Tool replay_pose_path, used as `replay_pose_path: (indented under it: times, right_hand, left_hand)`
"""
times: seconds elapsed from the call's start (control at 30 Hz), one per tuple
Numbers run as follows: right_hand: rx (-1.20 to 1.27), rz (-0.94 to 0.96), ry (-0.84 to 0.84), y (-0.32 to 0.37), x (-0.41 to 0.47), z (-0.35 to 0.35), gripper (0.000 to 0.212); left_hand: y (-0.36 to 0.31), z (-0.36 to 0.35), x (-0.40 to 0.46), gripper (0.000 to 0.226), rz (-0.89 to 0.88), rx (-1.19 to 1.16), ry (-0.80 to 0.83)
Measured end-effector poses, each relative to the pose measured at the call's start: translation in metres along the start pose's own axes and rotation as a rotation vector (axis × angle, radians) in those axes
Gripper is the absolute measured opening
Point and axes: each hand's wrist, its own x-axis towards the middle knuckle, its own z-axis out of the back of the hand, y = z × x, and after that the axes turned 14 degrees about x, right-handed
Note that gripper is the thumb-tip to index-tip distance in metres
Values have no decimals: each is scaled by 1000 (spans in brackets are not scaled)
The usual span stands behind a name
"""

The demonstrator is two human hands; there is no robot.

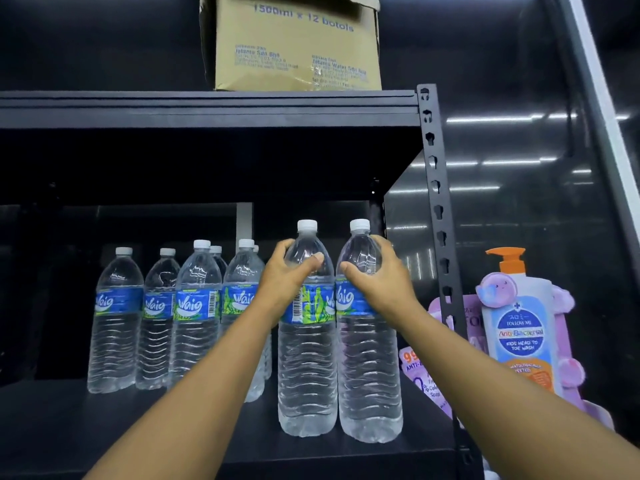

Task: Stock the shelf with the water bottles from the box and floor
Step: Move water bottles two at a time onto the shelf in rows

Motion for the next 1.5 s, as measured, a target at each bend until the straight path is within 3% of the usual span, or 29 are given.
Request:
replay_pose_path:
  times: [0.17, 0.4, 0.57, 0.77, 0.97, 1.3, 1.5]
  right_hand:
    - [9, -11, 9, 0, 1, -2, 66]
    - [7, -32, 24, 0, 0, -5, 73]
    - [8, -18, 41, 2, -7, -2, 76]
    - [13, -97, 76, -16, -48, 4, 103]
    - [-2, -233, 144, -40, -97, 9, 110]
    - [-48, -269, 207, -53, -136, 25, 81]
    - [-91, -291, 223, -54, -132, 23, 83]
  left_hand:
    - [3, 1, -1, 65, 19, -21, -20]
    - [2, 0, -19, 62, 24, -46, 3]
    - [17, -7, -51, 94, 59, 28, -4]
    - [29, -14, -92, 98, 96, 112, -7]
    - [43, -16, -129, 96, 131, 169, 23]
    - [54, -14, -156, 91, 232, 215, 110]
    - [55, -11, -153, 91, 256, 222, 138]
